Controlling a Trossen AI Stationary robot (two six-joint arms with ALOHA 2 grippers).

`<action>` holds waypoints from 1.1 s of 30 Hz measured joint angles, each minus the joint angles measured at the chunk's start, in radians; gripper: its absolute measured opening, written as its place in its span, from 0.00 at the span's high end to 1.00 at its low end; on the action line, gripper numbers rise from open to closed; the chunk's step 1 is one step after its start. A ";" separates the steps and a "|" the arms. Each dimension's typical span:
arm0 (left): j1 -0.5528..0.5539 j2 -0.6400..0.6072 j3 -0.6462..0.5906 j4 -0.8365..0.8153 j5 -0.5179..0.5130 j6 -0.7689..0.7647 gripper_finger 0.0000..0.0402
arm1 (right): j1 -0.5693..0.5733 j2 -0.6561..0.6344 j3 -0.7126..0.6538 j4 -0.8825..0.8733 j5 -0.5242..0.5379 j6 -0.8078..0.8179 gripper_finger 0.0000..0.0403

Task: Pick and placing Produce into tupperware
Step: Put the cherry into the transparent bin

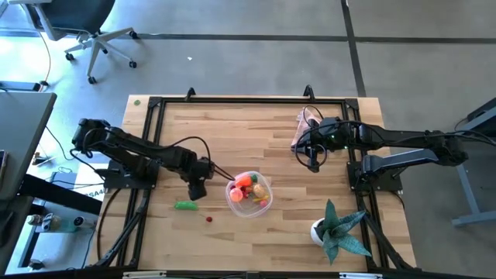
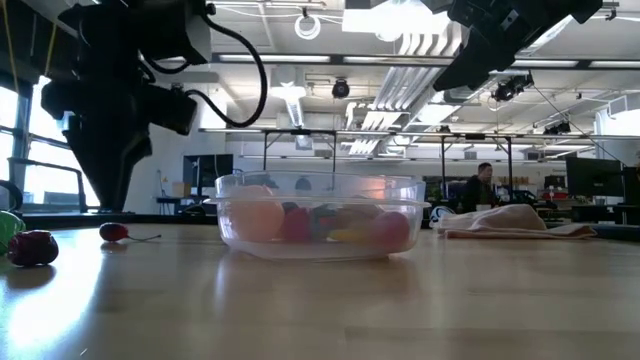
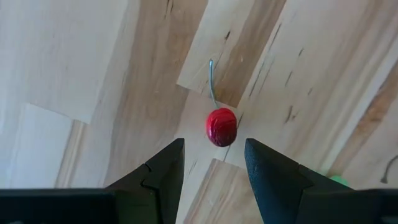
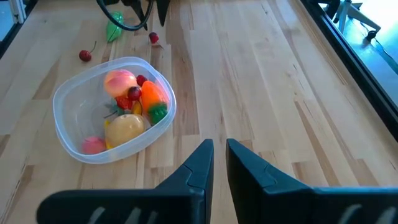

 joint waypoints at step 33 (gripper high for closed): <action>0.000 0.114 0.000 0.064 0.003 0.079 0.60 | 0.000 0.000 0.000 0.002 0.000 0.000 0.92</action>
